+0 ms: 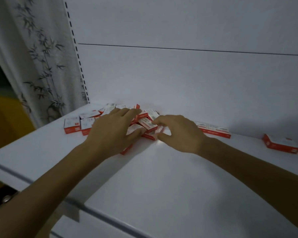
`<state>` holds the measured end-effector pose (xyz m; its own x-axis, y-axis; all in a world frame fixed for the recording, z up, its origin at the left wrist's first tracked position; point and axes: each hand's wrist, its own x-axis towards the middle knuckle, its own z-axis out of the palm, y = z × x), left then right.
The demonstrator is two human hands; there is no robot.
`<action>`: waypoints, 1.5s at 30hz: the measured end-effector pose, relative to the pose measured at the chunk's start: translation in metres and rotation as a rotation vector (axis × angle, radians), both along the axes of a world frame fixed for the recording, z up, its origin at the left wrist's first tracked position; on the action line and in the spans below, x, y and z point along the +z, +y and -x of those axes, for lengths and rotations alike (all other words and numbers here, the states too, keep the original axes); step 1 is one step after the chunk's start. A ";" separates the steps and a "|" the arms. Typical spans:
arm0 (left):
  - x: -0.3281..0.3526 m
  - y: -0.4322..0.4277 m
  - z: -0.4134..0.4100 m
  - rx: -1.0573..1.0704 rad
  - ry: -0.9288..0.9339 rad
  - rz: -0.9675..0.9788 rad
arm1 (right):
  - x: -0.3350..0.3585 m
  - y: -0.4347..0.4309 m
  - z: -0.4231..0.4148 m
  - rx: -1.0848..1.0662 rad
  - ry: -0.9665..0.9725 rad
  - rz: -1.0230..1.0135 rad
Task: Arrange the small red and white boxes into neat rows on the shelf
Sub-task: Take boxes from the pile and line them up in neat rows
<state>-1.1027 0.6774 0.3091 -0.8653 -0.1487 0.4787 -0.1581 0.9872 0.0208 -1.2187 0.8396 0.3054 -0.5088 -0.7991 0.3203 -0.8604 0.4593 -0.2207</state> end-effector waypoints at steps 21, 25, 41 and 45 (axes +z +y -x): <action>-0.028 -0.149 -0.018 -0.119 -0.057 -0.047 | 0.009 -0.153 -0.004 0.122 -0.190 -0.267; -0.023 -0.162 -0.006 -0.220 -0.080 -0.116 | 0.011 -0.163 -0.007 0.100 -0.144 -0.186; 0.018 -0.073 0.062 -0.624 0.018 -0.229 | 0.034 -0.049 0.003 -0.230 0.186 0.247; 0.017 -0.005 0.083 -0.727 0.049 -0.243 | 0.030 0.017 0.008 -0.317 0.198 0.261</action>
